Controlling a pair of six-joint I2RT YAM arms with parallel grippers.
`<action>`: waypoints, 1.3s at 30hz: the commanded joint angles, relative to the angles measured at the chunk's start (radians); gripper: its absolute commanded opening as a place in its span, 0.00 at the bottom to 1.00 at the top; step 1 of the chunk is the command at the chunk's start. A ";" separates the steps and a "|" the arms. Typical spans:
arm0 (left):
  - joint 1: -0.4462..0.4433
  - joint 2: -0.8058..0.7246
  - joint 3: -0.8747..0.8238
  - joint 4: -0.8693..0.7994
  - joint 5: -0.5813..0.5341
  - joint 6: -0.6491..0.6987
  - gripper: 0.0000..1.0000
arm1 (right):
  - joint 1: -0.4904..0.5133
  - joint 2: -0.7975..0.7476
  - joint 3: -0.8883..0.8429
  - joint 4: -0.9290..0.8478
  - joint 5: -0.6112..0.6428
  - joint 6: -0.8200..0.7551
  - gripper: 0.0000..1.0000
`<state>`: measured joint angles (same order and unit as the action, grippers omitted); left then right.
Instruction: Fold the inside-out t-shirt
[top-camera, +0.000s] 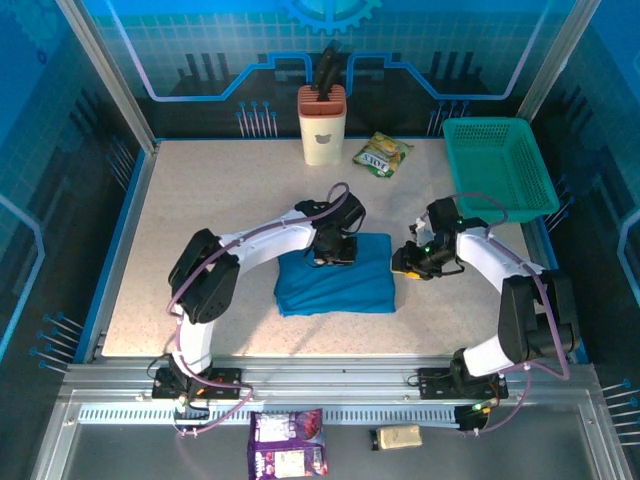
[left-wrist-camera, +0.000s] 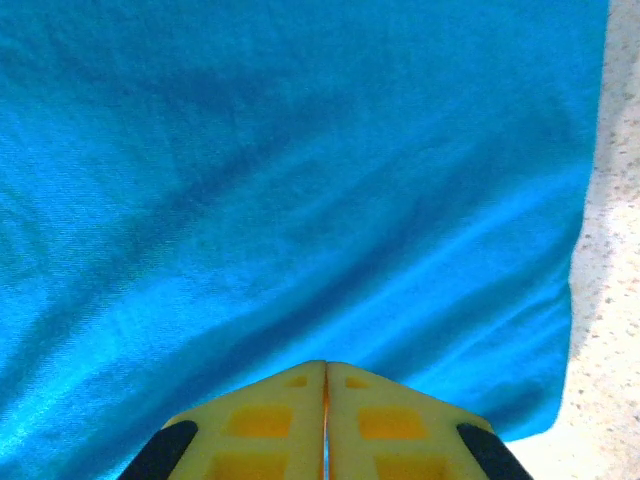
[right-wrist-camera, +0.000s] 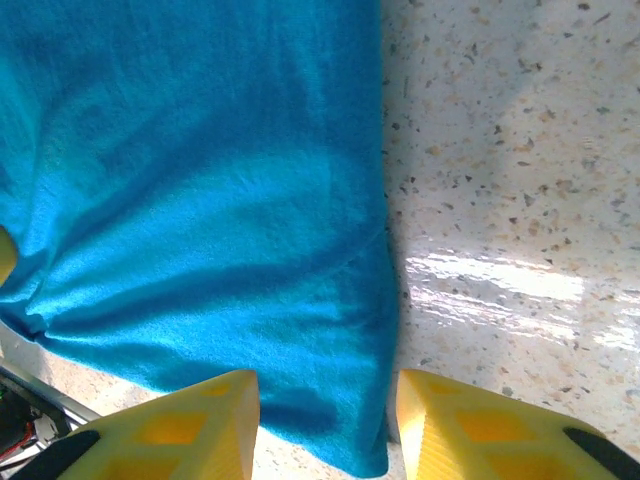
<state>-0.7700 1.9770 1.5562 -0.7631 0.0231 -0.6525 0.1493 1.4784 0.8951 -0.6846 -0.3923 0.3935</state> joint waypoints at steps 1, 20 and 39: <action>-0.013 0.048 0.037 -0.096 -0.051 0.007 0.08 | -0.012 0.017 -0.010 0.062 -0.063 -0.034 0.41; -0.009 0.223 0.013 -0.138 -0.110 0.033 0.03 | 0.005 0.119 0.005 0.122 -0.031 -0.150 0.36; -0.005 0.185 -0.052 -0.065 -0.061 0.015 0.02 | -0.013 0.217 0.018 0.144 -0.094 -0.125 0.28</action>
<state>-0.7799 2.1136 1.5600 -0.8280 -0.0555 -0.6456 0.1493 1.6787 0.8852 -0.5308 -0.4507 0.2615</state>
